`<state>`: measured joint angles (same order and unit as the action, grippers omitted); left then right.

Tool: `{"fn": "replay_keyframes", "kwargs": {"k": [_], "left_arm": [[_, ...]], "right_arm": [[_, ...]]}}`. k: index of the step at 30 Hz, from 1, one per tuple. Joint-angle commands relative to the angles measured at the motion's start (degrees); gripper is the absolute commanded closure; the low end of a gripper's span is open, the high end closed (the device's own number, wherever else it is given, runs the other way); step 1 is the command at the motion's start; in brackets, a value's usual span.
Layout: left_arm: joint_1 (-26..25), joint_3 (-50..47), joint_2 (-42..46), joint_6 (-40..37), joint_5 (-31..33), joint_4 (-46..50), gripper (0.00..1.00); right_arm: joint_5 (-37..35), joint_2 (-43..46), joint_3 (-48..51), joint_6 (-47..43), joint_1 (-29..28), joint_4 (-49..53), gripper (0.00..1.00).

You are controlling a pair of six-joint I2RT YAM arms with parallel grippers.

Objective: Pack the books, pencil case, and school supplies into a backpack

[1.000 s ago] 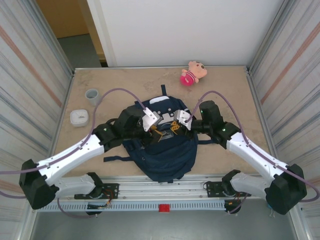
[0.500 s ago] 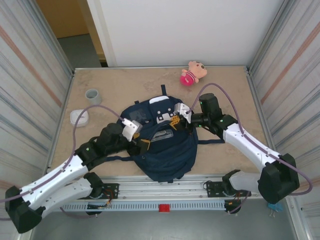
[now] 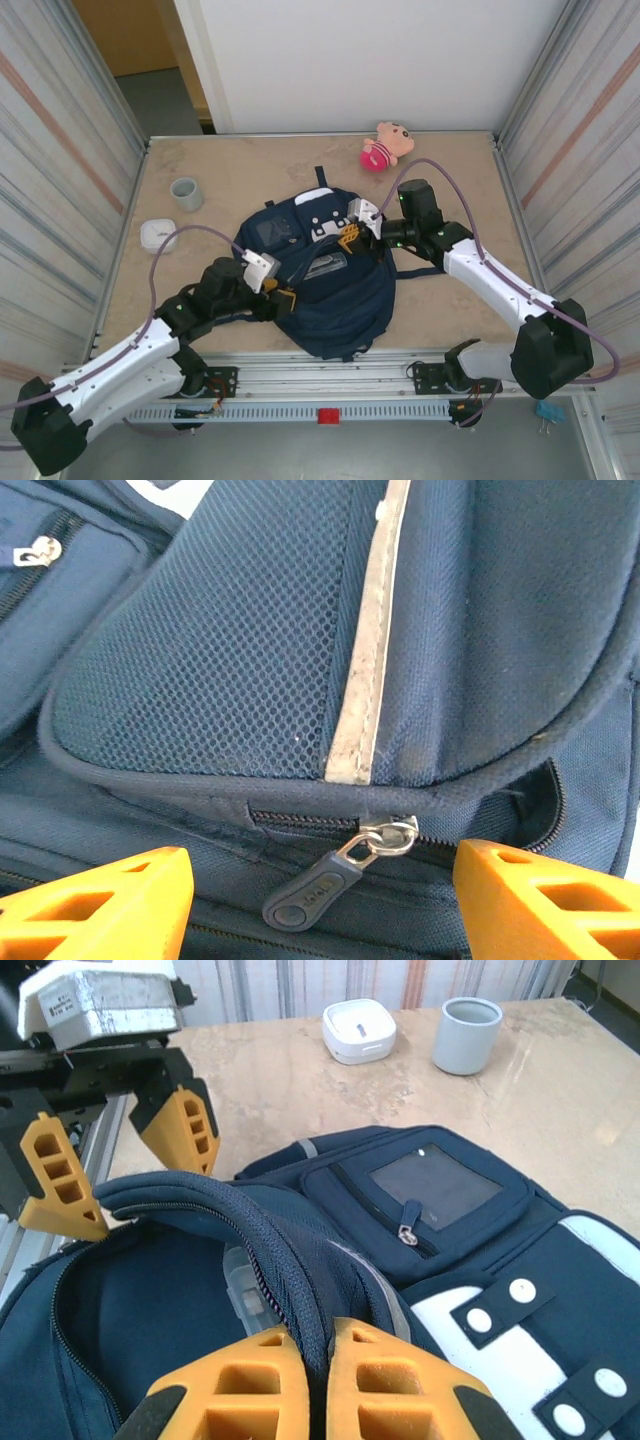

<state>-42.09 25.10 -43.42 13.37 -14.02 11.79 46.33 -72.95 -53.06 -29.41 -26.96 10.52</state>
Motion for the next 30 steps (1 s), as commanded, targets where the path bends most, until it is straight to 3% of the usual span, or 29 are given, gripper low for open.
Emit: {"fn": "replay_keyframes", "kwargs": {"k": [1, 13, 16, 19, 20, 21, 22, 24, 26, 30], "left_arm": [[0.2, -1.7, -1.0, -0.8, -0.9, -3.7, 0.34], [0.2, -3.3, -2.0, -1.7, -5.4, -7.5, 0.93], [0.2, -4.0, -1.0, -1.4, -5.5, -7.8, 1.0], [0.2, -4.5, -0.6, -1.4, -5.6, -7.9, 1.0], [0.2, -4.6, -0.6, -1.3, -5.5, -8.1, 1.0], [0.2, -4.7, -0.7, -1.0, -5.3, -8.1, 1.0], [0.2, -4.6, -0.8, -0.9, -5.0, -7.9, 1.0], [0.2, -4.3, -1.2, -0.9, -4.6, -7.4, 1.0], [0.2, -3.9, -1.5, -1.2, -4.2, -6.9, 1.0], [0.2, -2.9, -2.0, -1.6, -2.9, -5.4, 1.0]], "right_arm": [[2.2, -0.1, -3.4, 0.8, 0.4, -3.1, 1.0], [-2.8, -0.9, -3.3, 5.5, 1.2, -4.6, 1.0], [-3.7, -0.9, -3.0, 7.3, 1.8, -5.2, 1.0], [-3.1, -0.4, -2.5, 9.1, 2.2, -5.1, 1.0], [-3.2, 0.0, -2.5, 10.6, 2.3, -4.9, 0.92], [-3.7, 0.6, -2.6, 13.4, 2.3, -4.0, 0.73], [-4.6, 1.4, -3.0, 17.6, 2.4, -2.8, 0.61], [-7.0, 3.3, -4.4, 28.0, 2.4, 2.2, 0.5], [-6.7, 5.4, -5.2, 37.1, 2.1, 8.5, 0.43], [-8.0, 13.1, -1.8, 55.4, 0.4, 17.3, 0.4]]}}
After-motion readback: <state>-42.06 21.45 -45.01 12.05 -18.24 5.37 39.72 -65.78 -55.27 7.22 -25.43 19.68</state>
